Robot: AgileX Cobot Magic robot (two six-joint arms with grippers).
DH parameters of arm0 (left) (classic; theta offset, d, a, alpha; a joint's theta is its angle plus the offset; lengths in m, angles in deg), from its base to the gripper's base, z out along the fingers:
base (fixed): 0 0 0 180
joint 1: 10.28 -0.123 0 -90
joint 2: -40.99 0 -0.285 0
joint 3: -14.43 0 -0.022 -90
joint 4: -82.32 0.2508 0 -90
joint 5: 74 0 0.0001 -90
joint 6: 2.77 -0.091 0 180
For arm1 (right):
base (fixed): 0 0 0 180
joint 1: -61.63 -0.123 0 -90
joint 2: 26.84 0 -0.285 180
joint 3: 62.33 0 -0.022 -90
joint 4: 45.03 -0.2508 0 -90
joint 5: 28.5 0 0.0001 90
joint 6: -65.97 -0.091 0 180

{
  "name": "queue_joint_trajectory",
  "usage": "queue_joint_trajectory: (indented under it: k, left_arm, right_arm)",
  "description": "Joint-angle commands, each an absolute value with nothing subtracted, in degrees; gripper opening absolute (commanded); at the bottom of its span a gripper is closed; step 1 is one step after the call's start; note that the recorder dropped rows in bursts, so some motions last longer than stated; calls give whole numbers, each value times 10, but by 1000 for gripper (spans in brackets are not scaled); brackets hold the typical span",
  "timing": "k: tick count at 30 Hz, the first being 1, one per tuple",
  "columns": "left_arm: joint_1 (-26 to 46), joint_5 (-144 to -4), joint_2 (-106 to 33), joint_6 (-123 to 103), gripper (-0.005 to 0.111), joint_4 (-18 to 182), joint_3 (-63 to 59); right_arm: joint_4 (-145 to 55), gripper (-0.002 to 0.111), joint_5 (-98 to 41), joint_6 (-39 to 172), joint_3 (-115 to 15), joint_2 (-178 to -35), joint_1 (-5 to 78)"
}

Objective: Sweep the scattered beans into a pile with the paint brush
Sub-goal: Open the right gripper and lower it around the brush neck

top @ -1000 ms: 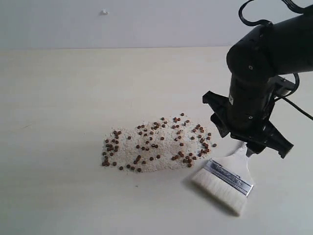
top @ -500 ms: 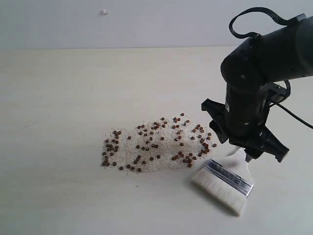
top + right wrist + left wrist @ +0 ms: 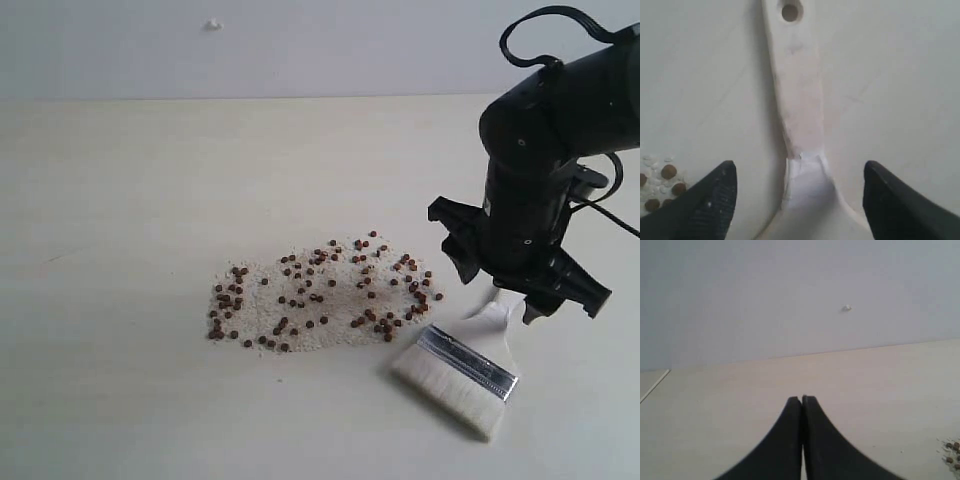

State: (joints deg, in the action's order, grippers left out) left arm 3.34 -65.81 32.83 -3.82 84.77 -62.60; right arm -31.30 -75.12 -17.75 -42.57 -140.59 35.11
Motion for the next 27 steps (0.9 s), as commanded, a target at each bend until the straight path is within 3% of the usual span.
queue_joint_trajectory:
  k: [1,27]
  left_arm:
    - [36,-657,332,-41,0,844,-628]
    - [36,-657,332,-40,0,844,-628]
  right_arm:
    - [-316,67,-736,-163,-424,-1407,356]
    - [-337,67,-705,-147,-424,-1441,358]
